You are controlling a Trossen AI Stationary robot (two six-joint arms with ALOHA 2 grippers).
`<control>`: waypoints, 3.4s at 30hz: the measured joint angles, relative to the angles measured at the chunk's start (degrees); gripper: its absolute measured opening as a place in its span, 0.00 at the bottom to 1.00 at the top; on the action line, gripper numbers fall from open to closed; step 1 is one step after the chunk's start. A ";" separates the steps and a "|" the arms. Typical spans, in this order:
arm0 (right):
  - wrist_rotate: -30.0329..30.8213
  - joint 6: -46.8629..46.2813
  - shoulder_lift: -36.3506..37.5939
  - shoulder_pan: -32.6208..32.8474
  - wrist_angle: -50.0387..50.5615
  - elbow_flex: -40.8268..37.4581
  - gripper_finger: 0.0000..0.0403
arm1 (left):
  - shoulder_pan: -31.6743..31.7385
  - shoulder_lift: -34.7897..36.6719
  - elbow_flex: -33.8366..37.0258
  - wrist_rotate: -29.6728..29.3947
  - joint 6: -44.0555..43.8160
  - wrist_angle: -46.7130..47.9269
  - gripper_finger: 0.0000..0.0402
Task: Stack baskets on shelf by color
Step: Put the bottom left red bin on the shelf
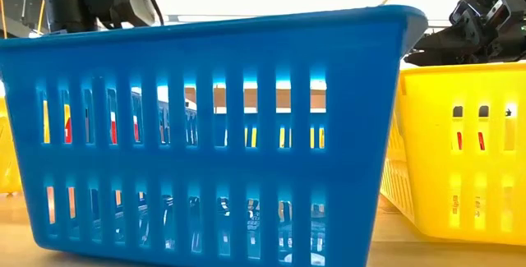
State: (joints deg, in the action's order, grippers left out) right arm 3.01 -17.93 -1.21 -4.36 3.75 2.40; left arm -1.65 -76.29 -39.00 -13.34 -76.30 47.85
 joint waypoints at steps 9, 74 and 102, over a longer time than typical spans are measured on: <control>0.00 0.00 0.00 0.01 0.00 0.00 0.34 | 0.39 5.60 -4.26 -2.73 4.26 -0.01 0.01; 0.00 0.01 0.00 0.00 0.00 -0.01 0.34 | 50.34 -24.53 -68.39 5.16 30.35 25.65 0.00; 0.00 -0.01 0.00 0.00 0.00 -0.01 0.34 | 48.48 -30.25 -68.37 5.16 28.29 26.54 0.00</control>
State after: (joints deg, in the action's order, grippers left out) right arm 3.01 -17.93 -1.21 -4.36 3.75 2.39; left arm 46.83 -106.54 -107.37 -8.19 -48.01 74.38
